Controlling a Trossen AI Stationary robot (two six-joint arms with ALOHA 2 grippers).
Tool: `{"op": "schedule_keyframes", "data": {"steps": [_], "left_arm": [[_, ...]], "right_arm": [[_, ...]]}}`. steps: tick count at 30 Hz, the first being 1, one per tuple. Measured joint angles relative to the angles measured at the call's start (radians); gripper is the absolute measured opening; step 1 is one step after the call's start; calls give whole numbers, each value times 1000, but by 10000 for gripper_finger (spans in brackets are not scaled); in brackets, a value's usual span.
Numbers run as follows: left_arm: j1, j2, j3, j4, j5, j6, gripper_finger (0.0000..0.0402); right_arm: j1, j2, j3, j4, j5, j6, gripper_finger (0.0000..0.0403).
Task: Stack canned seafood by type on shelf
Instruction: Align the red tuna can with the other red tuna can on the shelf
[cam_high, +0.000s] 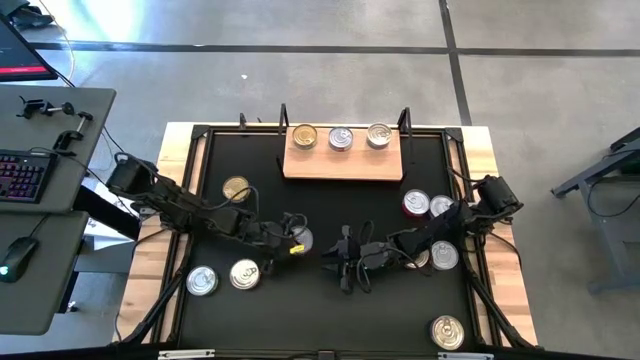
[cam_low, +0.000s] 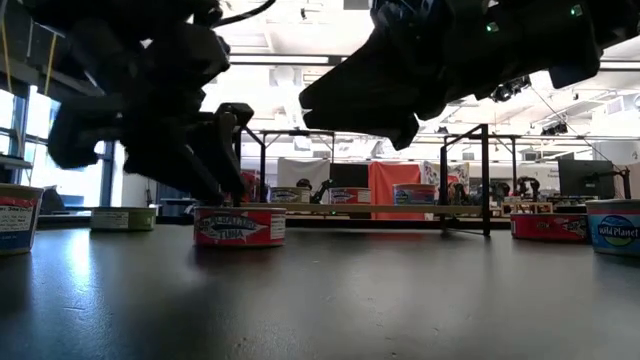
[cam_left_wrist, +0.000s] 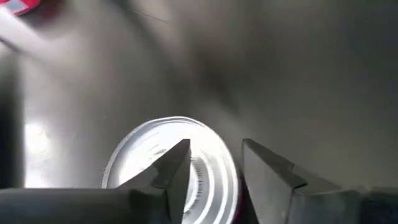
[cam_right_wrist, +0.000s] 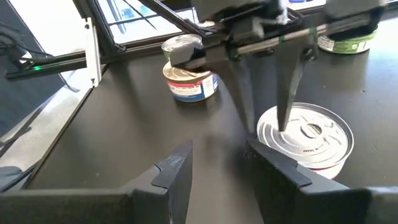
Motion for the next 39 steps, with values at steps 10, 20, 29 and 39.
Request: {"op": "schedule_keyframes", "data": {"steps": [10, 20, 29, 39], "left_arm": [[-21, 155, 8, 79, -155, 142, 157], [-21, 217, 43, 92, -335, 205, 15], [-33, 226, 138, 26, -350, 236, 1], [-43, 227, 252, -100, -403, 310, 1]], "right_arm": [[0, -4, 0, -9, 7, 1, 141], [57, -108, 0, -77, 8, -13, 141], [164, -220, 0, -188, 191, -69, 141], [272, -257, 0, -353, 434, 0, 141]]}}
